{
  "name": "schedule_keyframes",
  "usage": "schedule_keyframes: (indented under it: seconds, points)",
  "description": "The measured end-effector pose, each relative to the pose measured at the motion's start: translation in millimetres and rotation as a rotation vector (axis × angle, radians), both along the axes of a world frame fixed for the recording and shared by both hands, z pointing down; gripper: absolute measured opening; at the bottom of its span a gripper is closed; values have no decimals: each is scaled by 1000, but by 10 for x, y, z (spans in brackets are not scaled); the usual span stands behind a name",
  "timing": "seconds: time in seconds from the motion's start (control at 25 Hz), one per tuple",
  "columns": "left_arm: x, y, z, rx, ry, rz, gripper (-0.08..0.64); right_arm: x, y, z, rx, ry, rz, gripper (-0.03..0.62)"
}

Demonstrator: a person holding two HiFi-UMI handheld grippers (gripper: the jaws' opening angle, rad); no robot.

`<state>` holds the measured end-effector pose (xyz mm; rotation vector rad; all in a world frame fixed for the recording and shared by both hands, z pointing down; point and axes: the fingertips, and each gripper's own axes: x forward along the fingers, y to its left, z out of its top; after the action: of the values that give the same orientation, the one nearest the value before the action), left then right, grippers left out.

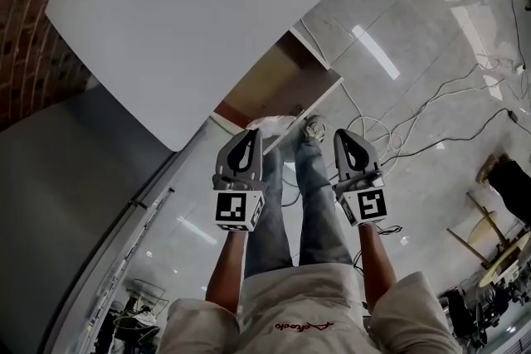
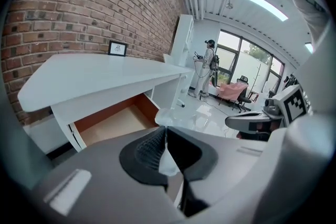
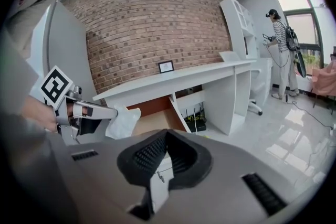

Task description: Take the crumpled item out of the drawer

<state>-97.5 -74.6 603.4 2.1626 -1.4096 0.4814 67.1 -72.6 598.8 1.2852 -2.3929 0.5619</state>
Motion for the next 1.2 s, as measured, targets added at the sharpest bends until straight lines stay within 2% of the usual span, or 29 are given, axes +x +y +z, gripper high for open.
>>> schedule_keyframes:
  seconds: [0.56, 0.84, 1.2]
  points:
    - [109, -171, -1022, 108, 17, 29, 21, 144, -211, -970, 139, -7, 78, 12]
    - [137, -374, -1562, 184, 10, 22, 21, 228, -458, -1615, 244, -35, 86, 12]
    - [26, -283, -2169, 214, -5, -22, 21, 356, -120, -2048, 213, -33, 82, 12]
